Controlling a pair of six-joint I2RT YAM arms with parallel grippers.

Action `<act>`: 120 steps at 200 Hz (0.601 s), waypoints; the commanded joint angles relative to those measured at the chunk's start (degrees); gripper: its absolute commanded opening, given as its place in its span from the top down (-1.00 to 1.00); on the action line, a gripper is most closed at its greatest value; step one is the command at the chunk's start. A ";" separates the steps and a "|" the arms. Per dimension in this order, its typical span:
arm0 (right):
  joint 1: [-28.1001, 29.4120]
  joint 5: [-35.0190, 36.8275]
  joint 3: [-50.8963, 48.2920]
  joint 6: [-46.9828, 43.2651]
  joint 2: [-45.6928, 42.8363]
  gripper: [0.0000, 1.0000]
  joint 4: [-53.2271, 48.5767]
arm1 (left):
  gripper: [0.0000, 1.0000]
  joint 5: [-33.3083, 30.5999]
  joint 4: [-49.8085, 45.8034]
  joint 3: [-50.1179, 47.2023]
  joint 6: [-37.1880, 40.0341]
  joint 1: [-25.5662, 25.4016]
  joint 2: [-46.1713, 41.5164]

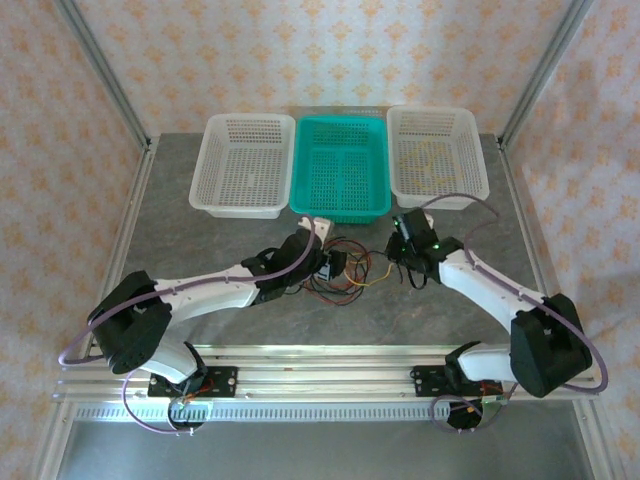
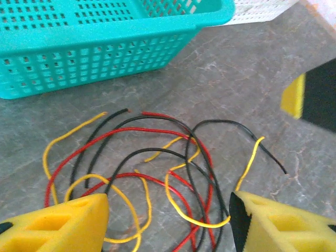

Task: Untangle the cables

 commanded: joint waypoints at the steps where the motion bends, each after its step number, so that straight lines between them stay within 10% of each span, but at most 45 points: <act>1: 0.13 -0.42 -1.26 3.86 1.84 0.39 1.99 | -0.28 -0.80 5.04 -0.60 -2.27 -0.73 0.64; 120: 0.22 -3.13 -1.84 4.48 10.14 0.35 5.76 | -0.30 1.40 10.33 -3.06 -2.81 -2.36 2.26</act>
